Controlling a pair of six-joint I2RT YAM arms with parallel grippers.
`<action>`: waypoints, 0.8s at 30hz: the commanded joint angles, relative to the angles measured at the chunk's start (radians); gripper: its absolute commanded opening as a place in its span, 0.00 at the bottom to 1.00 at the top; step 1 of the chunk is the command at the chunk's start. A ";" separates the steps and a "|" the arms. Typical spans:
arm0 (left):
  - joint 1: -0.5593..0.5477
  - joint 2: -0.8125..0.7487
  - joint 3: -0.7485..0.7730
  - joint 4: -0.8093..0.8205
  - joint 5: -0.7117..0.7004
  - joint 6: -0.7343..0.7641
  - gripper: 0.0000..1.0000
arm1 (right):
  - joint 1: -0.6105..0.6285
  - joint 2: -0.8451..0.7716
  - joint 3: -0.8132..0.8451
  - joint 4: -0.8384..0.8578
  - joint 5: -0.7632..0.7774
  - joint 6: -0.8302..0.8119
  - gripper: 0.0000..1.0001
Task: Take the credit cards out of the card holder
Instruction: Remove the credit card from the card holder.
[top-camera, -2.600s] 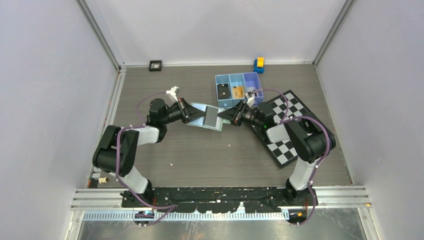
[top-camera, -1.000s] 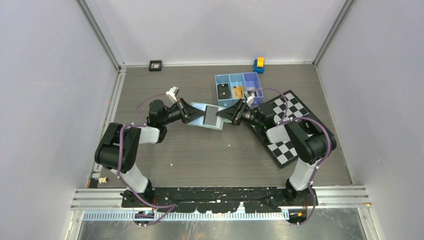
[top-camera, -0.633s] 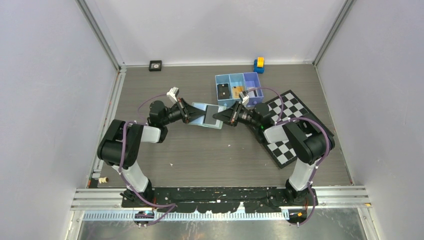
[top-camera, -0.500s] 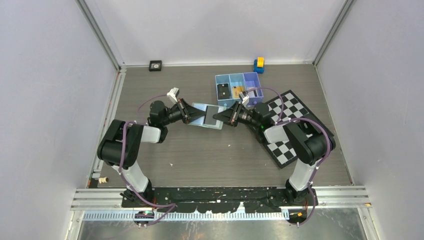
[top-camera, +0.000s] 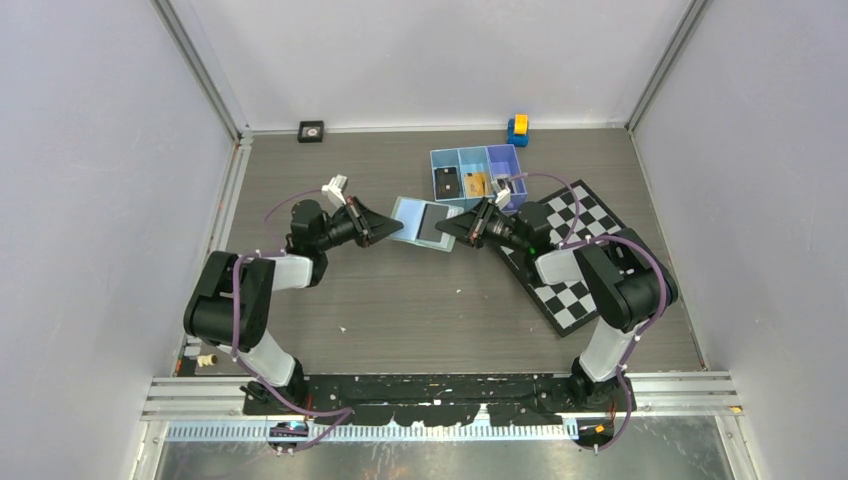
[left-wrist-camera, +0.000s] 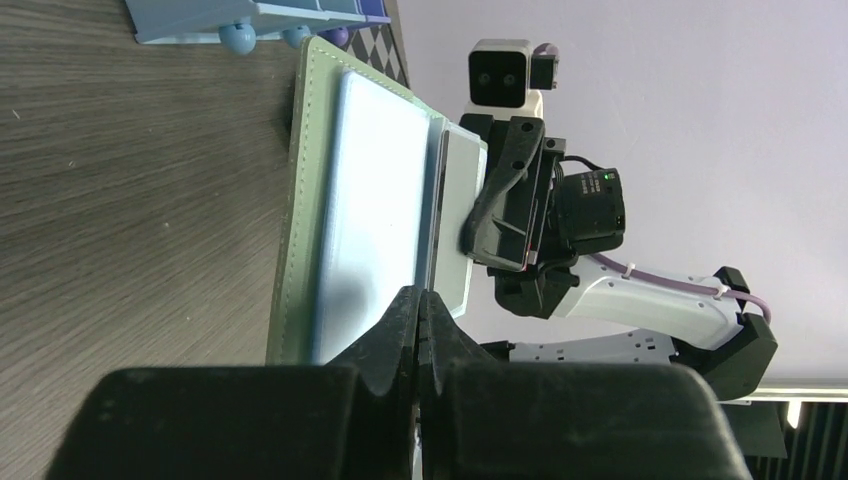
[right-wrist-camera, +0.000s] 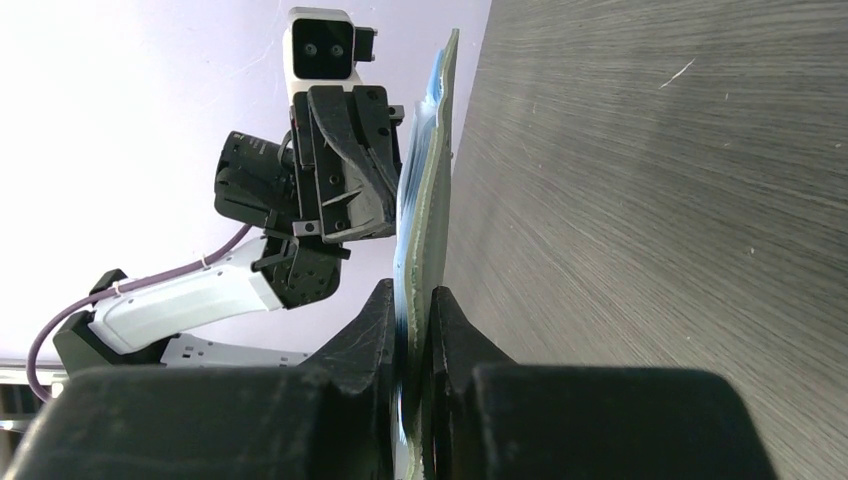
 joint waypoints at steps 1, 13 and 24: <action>-0.020 -0.017 0.024 -0.009 0.026 0.028 0.02 | 0.006 -0.021 0.007 0.074 -0.006 0.017 0.01; -0.076 0.011 0.073 -0.051 0.057 0.060 0.33 | 0.015 0.021 0.027 0.139 -0.044 0.065 0.01; -0.088 0.040 0.097 -0.088 0.069 0.071 0.30 | 0.058 0.055 0.078 0.123 -0.087 0.068 0.01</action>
